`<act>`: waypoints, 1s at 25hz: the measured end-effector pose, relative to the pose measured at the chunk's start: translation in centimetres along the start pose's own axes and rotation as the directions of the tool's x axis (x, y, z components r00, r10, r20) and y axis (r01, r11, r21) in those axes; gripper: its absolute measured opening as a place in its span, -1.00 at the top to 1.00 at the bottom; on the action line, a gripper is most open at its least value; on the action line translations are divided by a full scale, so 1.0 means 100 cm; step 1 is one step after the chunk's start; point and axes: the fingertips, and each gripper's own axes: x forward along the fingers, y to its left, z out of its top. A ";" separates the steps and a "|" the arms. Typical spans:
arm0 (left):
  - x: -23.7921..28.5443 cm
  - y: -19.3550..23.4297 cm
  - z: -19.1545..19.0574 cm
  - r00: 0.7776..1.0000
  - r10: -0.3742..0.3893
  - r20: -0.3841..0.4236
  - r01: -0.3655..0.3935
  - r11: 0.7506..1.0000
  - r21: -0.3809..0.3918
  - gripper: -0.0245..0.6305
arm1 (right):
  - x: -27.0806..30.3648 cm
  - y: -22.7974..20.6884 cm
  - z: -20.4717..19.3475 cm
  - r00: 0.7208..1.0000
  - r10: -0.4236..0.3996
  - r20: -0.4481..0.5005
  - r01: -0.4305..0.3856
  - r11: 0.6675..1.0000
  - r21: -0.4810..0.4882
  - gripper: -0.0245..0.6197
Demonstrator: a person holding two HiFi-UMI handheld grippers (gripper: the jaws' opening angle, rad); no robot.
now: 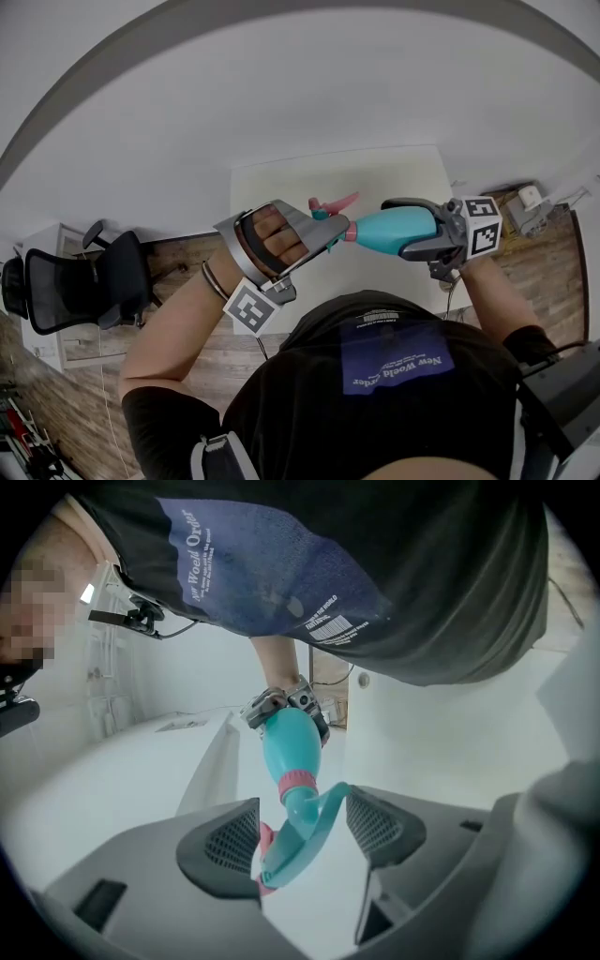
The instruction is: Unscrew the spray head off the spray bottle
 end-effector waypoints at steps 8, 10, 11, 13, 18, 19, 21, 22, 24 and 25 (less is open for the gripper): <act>0.004 -0.001 0.011 0.999 -0.016 0.034 0.019 0.997 -0.079 0.09 | 0.005 0.007 -0.003 0.999 0.028 -0.017 -0.028 1.000 -0.005 -0.52; 0.005 -0.001 0.012 0.999 -0.026 0.042 0.030 0.994 -0.104 0.29 | 0.005 0.007 -0.003 0.999 0.028 -0.024 -0.028 1.000 -0.009 -0.52; 0.006 -0.001 0.012 0.998 -0.034 0.047 0.039 0.991 -0.124 0.41 | 0.004 0.007 -0.004 0.999 0.027 -0.029 -0.028 1.000 -0.013 -0.52; 0.006 -0.002 0.014 0.996 -0.061 0.062 0.071 0.979 -0.192 0.47 | 0.004 0.007 -0.004 0.999 0.026 -0.033 -0.026 1.000 -0.017 -0.52; 0.005 -0.003 0.017 0.984 -0.123 0.127 0.166 0.890 -0.424 0.48 | 0.004 0.007 -0.004 0.999 0.021 -0.036 -0.022 0.999 -0.032 -0.52; 0.005 -0.002 0.017 0.981 -0.130 0.143 0.183 0.863 -0.471 0.48 | 0.005 0.008 -0.003 0.999 0.020 -0.038 -0.022 0.999 -0.035 -0.52; 0.004 0.001 0.017 0.973 -0.139 0.186 0.222 0.793 -0.568 0.48 | 0.005 0.009 -0.002 0.999 0.019 -0.043 -0.021 0.999 -0.044 -0.52; 0.003 0.002 0.017 0.967 -0.141 0.212 0.244 0.749 -0.616 0.48 | 0.005 0.010 -0.002 0.999 0.019 -0.046 -0.021 0.999 -0.049 -0.52; 0.003 0.003 0.018 0.954 -0.142 0.266 0.293 0.645 -0.706 0.48 | 0.006 0.011 -0.002 0.998 0.016 -0.054 -0.019 0.998 -0.064 -0.52; 0.002 0.002 0.018 0.945 -0.141 0.294 0.319 0.585 -0.745 0.48 | 0.006 0.011 -0.002 0.998 0.014 -0.059 -0.019 0.997 -0.072 -0.52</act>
